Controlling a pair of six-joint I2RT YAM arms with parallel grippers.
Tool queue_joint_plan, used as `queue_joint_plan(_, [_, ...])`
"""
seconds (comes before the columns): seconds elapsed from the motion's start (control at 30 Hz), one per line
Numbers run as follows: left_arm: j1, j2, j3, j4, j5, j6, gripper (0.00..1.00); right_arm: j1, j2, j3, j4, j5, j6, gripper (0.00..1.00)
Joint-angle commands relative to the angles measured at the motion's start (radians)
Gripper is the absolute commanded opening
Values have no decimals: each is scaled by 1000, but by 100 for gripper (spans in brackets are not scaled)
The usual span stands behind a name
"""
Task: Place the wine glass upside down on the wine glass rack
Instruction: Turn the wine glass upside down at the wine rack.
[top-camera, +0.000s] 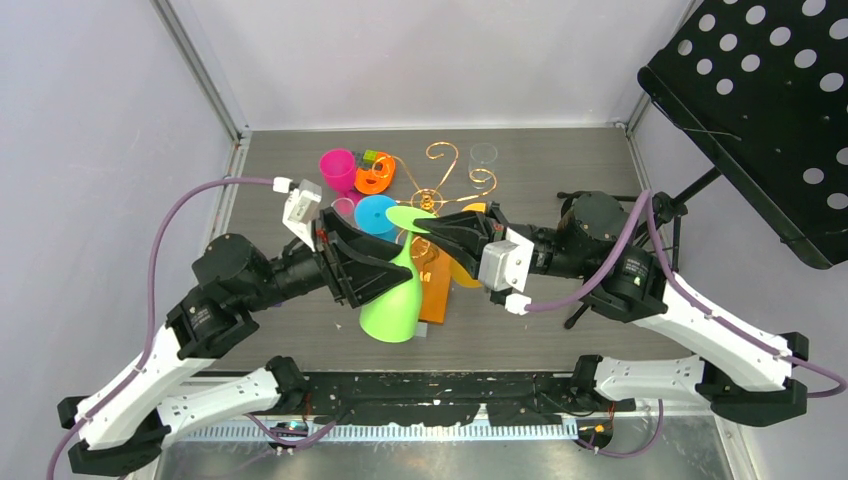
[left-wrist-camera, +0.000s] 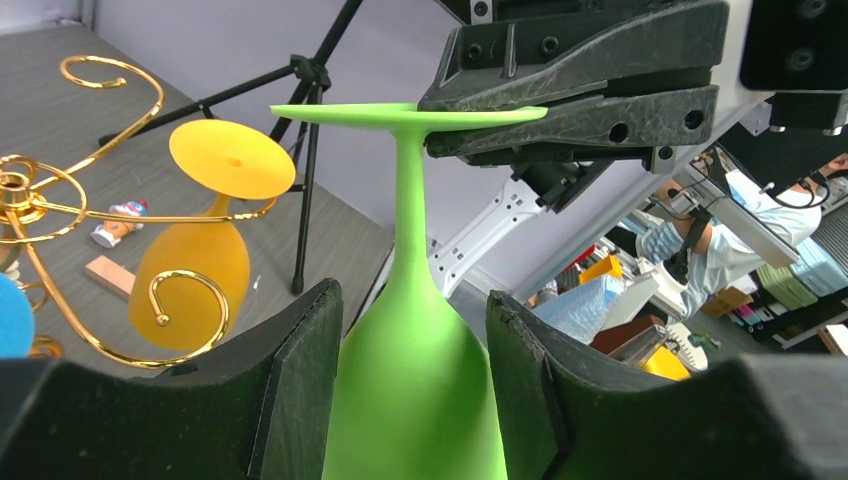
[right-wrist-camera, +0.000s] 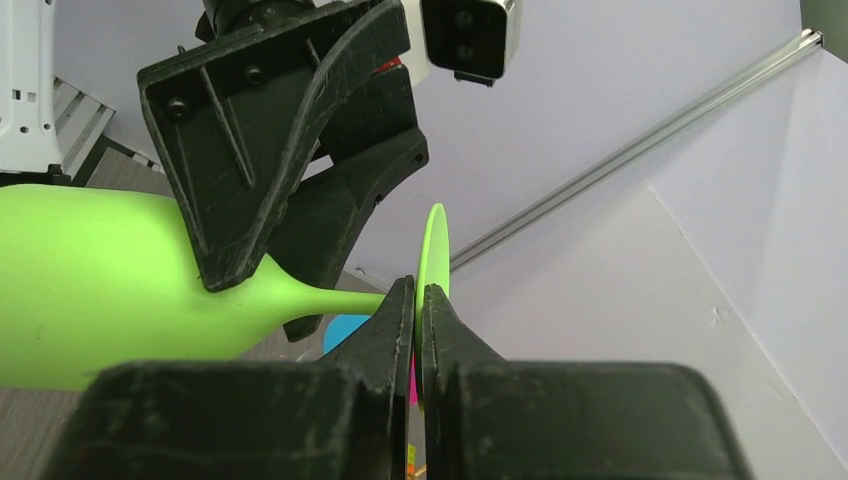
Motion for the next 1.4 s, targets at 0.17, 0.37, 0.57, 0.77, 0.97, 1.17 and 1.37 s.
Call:
queue_joint_plan(0.17, [-24,26,-7,55,39,2,48,33,14,55,44,19,-19,5])
queue_joint_plan(0.37, [-26,31,-10,63,43,0,27,44,15,44,39,24,-22,6])
queue_joint_plan(0.57, [-29,33,-25,97,73,3,0,49,6,31,50,40,-19,5])
queue_joint_plan(0.77, [-33,20,-51,114,61,6,0,50,-14,-1,97,86,11,21])
queue_joint_plan(0.97, [-33,-37,-13,-22,-64,113,0,51,-48,-47,162,193,84,57])
queue_joint_plan(1.17, [-32,-146,-1,-129,-217,225,0,45,-56,-75,224,505,229,68])
queue_joint_plan(1.37, [-32,-253,-48,-244,-375,296,0,-136,110,206,-155,627,639,73])
